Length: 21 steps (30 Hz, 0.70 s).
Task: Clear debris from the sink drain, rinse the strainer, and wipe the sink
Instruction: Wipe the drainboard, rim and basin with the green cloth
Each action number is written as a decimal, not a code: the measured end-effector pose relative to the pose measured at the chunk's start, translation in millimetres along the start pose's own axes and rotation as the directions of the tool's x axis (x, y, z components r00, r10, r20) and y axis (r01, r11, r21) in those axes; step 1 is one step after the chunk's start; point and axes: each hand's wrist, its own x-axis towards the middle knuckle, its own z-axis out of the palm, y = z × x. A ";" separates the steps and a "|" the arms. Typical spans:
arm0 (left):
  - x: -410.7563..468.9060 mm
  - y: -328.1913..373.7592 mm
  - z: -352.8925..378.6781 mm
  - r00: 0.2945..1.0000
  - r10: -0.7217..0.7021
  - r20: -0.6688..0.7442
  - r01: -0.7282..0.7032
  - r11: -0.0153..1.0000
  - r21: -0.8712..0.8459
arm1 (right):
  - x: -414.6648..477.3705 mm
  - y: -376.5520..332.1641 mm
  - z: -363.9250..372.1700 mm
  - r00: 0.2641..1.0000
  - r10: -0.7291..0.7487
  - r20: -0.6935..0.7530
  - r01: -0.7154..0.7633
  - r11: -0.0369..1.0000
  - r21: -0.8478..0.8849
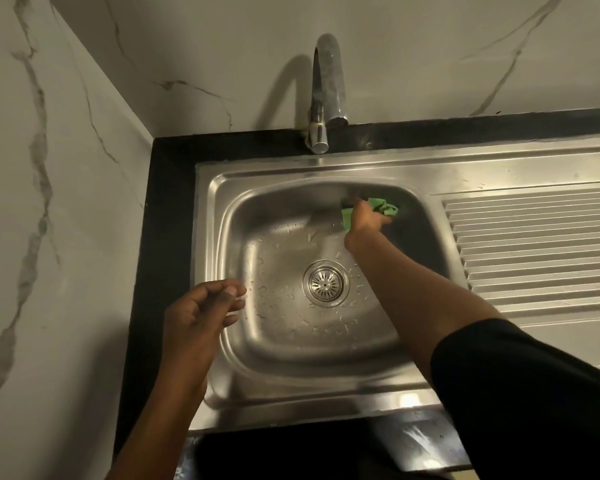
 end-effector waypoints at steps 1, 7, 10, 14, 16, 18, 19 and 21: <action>0.1 -0.9 -2.7 1.000 0.003 -0.004 -0.003 1.000 0.000 | 1.9 -1.1 0.7 0.997 -0.075 0.009 0.075 0.973 -0.216; -2.2 -13.7 -11.4 0.999 -0.022 -0.023 0.022 1.000 0.002 | 0.7 12.8 8.9 0.958 -0.258 0.127 0.239 0.466 -0.852; -3.5 -17.3 -14.3 0.999 -0.034 -0.019 0.034 0.999 0.001 | -14.1 27.1 31.6 0.976 -0.011 0.215 0.110 0.885 -0.453; -6.7 -16.7 -16.2 0.999 -0.030 -0.019 0.030 1.000 0.001 | -57.8 74.3 69.0 0.936 0.110 0.335 0.072 0.870 -0.488; -9.2 -16.7 -17.1 1.000 -0.026 -0.010 0.027 1.000 0.011 | -67.8 100.5 80.9 0.890 0.128 0.437 0.194 0.761 -0.619; -11.2 -16.4 -18.2 1.000 -0.016 -0.012 0.016 1.000 0.008 | -69.9 118.8 83.2 0.833 0.128 0.538 0.379 0.576 -0.724; -11.7 -16.4 -18.5 1.000 -0.012 -0.016 0.012 1.000 0.003 | -68.3 124.1 81.3 0.798 0.107 0.593 0.496 0.442 -0.747; -12.7 -16.8 -19.2 1.000 -0.009 -0.024 0.009 1.000 -0.006 | -65.2 129.9 74.0 0.688 0.082 0.721 0.711 0.122 -0.692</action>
